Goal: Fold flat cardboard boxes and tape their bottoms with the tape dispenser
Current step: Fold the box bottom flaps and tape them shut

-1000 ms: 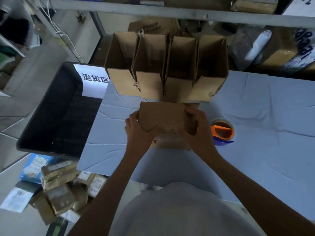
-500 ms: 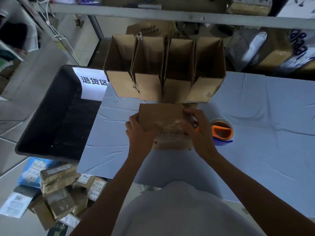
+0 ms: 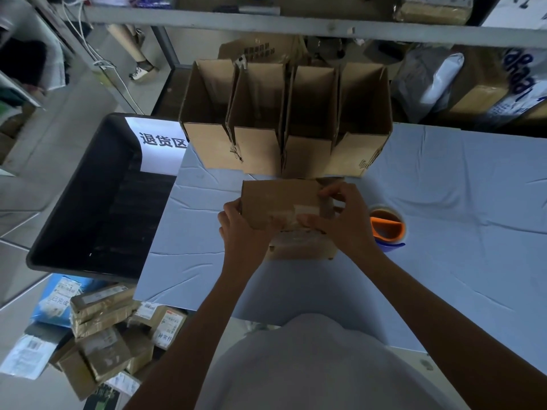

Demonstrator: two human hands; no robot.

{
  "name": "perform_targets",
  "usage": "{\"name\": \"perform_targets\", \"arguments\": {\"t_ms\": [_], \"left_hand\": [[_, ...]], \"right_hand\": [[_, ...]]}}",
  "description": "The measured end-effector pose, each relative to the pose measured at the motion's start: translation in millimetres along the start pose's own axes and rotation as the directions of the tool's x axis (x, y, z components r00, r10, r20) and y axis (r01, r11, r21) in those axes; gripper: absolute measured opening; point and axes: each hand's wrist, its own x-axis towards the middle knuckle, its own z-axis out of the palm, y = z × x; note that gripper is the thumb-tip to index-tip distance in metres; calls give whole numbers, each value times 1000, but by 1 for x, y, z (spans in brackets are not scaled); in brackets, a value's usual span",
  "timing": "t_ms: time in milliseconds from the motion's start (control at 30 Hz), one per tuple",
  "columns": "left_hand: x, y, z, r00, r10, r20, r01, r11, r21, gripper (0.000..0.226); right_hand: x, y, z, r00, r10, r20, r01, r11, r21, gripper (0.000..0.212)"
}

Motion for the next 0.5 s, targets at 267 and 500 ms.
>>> {"name": "perform_targets", "arguments": {"t_ms": [267, 500], "left_hand": [[-4, 12, -3, 999, -15, 34, 21, 982, -187, 57], [-5, 13, -1, 1000, -15, 22, 20, 967, -254, 52]], "right_hand": [[2, -3, -4, 998, 58, -36, -55, 996, 68, 9], [-4, -14, 6, 993, 62, -97, -74, 990, -117, 39]]}}
